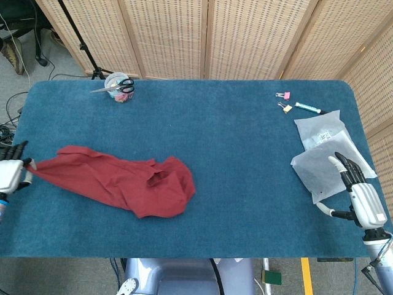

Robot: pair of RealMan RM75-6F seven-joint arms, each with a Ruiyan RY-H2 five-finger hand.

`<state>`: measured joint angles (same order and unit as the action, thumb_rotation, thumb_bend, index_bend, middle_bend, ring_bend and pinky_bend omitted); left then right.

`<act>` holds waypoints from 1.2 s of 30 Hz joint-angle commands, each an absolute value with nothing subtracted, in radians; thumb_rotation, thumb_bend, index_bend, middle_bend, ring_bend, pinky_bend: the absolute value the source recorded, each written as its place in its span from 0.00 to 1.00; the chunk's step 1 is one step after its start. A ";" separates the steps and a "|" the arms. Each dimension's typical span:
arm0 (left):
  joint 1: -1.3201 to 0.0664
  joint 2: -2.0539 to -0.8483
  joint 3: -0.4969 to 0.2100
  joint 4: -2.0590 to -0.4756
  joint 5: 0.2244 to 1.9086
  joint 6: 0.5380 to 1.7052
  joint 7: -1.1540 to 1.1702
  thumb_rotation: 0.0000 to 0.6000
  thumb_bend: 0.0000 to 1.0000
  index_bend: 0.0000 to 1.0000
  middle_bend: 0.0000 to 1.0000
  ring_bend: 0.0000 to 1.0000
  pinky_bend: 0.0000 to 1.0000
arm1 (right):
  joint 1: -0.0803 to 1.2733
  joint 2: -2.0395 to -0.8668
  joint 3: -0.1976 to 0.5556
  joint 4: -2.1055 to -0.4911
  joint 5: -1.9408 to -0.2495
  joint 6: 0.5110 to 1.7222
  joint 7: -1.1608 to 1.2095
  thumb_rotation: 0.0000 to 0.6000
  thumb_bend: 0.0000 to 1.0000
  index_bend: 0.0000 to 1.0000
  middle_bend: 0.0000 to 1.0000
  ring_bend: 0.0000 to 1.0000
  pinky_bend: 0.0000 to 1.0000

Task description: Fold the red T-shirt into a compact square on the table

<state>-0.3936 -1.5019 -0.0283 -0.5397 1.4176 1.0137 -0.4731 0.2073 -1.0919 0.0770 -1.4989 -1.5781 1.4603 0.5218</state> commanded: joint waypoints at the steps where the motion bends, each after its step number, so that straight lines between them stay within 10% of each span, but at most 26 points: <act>1: -0.412 -1.518 -0.069 -0.412 1.359 0.897 -0.534 1.00 0.56 0.70 0.00 0.00 0.00 | 0.208 -1.093 0.076 -1.499 -1.579 1.459 0.519 1.00 0.00 0.00 0.00 0.00 0.00; 8: -0.417 -1.551 -0.082 -0.289 1.357 0.857 -0.679 1.00 0.56 0.70 0.00 0.00 0.00 | 0.208 -1.093 0.079 -1.501 -1.574 1.458 0.517 1.00 0.00 0.00 0.00 0.00 0.00; 18: -0.388 -1.573 -0.076 -0.334 1.438 1.237 -0.847 1.00 0.57 0.70 0.00 0.00 0.00 | 0.206 -1.091 0.077 -1.503 -1.580 1.462 0.519 1.00 0.00 0.00 0.00 0.00 0.00; 26: -0.416 -1.597 -0.048 -0.513 1.561 1.585 -0.798 1.00 0.58 0.70 0.00 0.00 0.00 | 0.203 -1.085 0.078 -1.504 -1.580 1.467 0.532 1.00 0.00 0.00 0.00 0.00 0.00; 36: -0.486 -1.588 0.036 -0.813 1.721 1.625 -0.522 1.00 0.57 0.71 0.00 0.00 0.00 | 0.199 -1.077 0.081 -1.500 -1.576 1.475 0.560 1.00 0.00 0.00 0.00 0.00 0.00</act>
<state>-0.4608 -1.5904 0.0050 -0.7433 1.6750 1.6173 -0.5904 0.1990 -1.0783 0.0810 -1.5009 -1.5760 1.4745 0.5583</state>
